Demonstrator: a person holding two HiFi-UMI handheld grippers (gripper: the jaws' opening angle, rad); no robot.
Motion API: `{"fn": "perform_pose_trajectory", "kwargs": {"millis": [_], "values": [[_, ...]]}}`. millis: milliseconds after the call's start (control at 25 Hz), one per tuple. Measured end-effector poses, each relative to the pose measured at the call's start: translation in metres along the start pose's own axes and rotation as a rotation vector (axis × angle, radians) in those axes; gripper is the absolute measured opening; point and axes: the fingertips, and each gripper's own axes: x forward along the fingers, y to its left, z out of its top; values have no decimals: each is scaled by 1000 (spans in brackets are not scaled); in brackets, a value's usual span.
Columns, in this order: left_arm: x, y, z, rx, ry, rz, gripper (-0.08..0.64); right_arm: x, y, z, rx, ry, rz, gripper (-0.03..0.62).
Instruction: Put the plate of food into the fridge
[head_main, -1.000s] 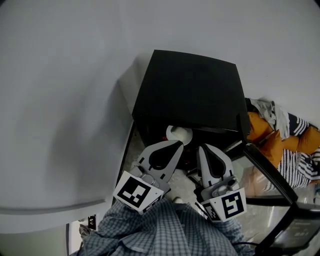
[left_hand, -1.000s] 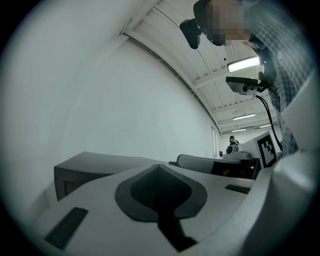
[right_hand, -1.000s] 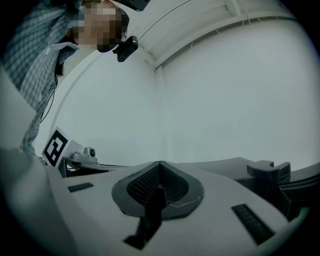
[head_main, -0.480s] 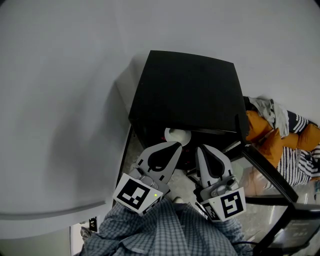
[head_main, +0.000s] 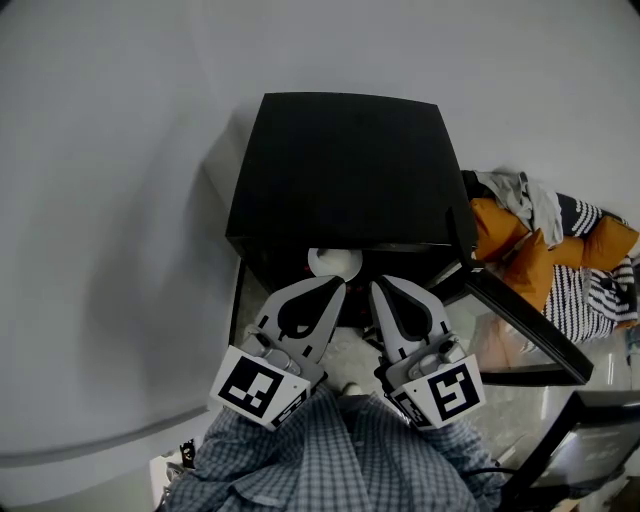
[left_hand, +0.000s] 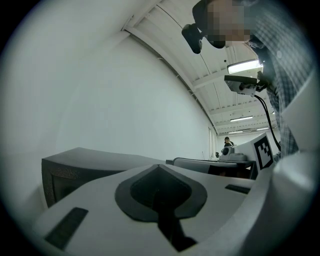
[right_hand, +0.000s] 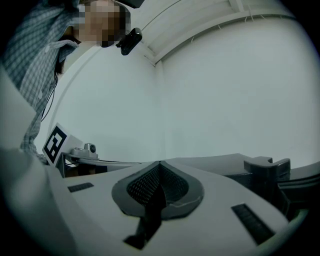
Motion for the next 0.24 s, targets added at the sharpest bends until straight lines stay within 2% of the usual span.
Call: {"fn": "perform_pose_trajectory", "kwargs": {"millis": [240], "values": [[7,3,-1,-6,6,-16,6,5,-3,3,23,-6,-17,8]]}}
